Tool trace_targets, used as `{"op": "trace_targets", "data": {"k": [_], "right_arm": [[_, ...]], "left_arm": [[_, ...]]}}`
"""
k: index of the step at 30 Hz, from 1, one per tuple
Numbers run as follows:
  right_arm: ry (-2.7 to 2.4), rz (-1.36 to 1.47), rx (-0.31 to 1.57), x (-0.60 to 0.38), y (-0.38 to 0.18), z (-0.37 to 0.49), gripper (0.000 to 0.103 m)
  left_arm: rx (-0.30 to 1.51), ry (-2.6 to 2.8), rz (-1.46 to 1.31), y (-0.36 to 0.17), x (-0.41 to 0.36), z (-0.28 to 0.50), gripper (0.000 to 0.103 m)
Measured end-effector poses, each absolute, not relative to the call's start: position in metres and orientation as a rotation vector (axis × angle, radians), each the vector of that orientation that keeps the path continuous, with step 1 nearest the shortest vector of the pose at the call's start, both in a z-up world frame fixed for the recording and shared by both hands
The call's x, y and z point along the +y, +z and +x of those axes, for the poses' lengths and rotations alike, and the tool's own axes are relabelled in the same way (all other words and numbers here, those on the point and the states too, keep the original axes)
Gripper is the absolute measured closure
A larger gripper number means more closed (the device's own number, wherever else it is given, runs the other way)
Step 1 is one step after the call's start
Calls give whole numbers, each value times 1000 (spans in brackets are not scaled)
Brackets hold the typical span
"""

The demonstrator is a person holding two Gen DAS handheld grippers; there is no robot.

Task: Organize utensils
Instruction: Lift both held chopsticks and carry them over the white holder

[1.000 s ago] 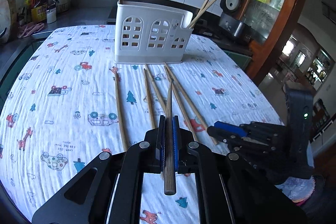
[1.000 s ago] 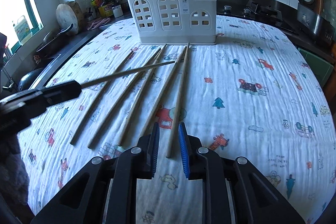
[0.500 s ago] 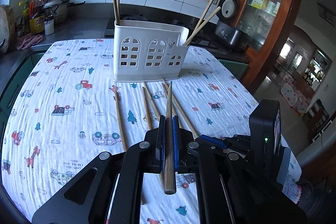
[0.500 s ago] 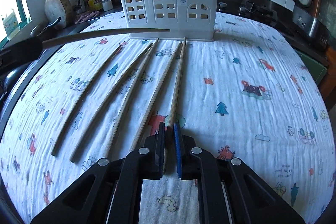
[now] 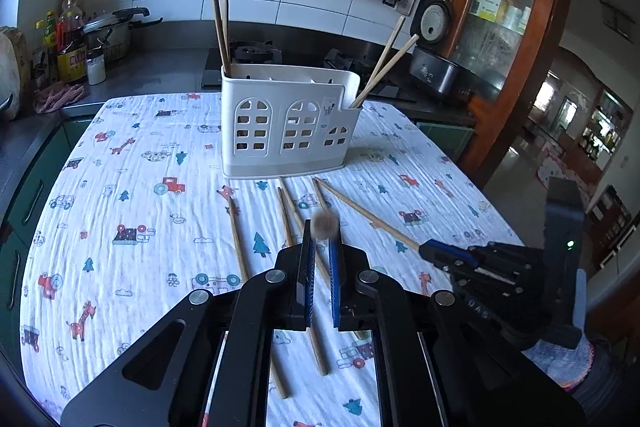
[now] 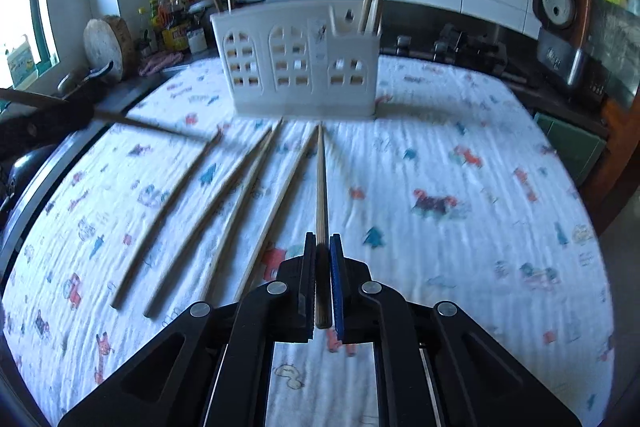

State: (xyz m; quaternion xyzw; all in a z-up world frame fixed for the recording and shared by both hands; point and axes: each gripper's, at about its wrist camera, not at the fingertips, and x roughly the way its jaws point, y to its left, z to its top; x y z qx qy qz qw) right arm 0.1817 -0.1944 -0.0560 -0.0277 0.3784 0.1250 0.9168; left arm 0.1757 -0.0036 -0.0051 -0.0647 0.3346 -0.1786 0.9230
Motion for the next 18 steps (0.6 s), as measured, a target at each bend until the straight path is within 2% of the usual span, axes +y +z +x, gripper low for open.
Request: {"op": "trace_targets", "data": {"k": [7,18], "right_arm": [[289,-91,663,-200,7,191,96],[373,-140,640,-195,92,233,96]], "left_arm": [[675,-364,-120,10,-3,184,98],[668,-360,-124,48,8,213,98]]}}
